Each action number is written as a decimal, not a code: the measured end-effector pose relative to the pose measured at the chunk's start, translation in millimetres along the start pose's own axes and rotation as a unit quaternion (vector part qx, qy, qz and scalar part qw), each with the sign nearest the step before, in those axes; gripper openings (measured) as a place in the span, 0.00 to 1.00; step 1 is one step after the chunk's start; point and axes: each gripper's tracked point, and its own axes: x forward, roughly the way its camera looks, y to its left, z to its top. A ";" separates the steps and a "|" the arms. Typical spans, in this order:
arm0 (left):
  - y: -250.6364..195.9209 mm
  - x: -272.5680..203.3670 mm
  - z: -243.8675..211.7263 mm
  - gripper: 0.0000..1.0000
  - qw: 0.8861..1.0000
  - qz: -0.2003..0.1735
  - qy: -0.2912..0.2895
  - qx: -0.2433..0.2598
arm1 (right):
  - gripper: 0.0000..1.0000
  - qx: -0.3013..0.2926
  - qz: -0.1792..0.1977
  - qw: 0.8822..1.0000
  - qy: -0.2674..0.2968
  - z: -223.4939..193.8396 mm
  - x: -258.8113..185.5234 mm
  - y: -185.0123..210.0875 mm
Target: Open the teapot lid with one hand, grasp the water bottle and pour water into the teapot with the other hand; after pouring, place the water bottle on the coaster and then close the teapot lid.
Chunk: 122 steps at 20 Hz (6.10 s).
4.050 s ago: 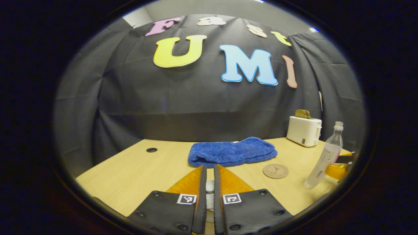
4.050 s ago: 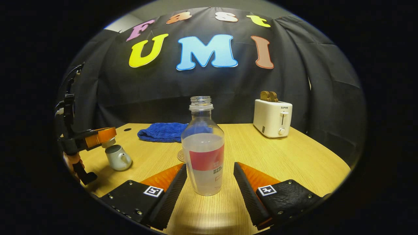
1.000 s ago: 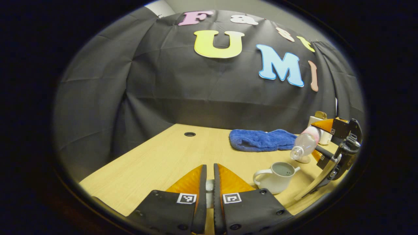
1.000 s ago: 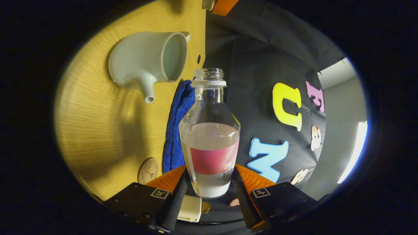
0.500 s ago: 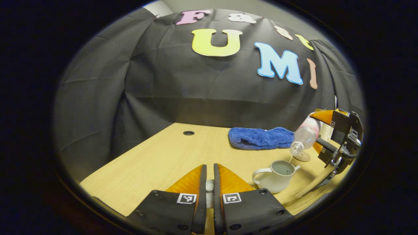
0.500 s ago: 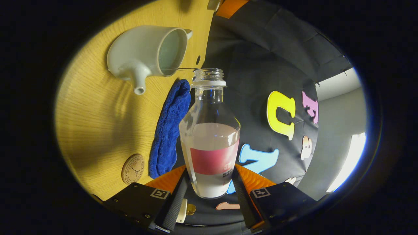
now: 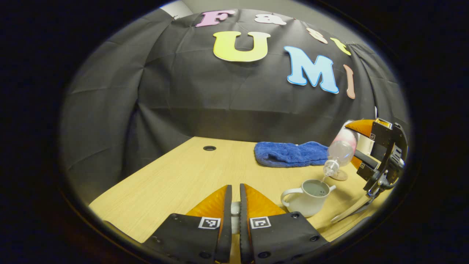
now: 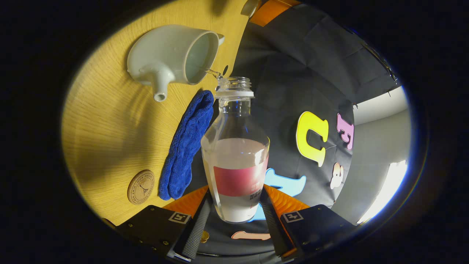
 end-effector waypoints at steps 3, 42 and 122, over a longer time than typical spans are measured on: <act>-0.7 -0.5 -0.5 0.17 1.000 -0.001 0.001 -0.001 | 0.76 -0.009 -0.003 1.000 -0.006 1.1 -0.5 -1.1; -6.4 3.5 -10.9 0.16 1.000 -0.008 0.015 -0.005 | 0.76 -0.181 -0.120 0.970 -0.112 23.7 9.5 -42.2; -155.4 51.7 12.2 0.16 0.994 -0.095 -0.003 0.046 | 0.84 0.816 0.192 0.543 0.039 -17.4 -95.3 60.5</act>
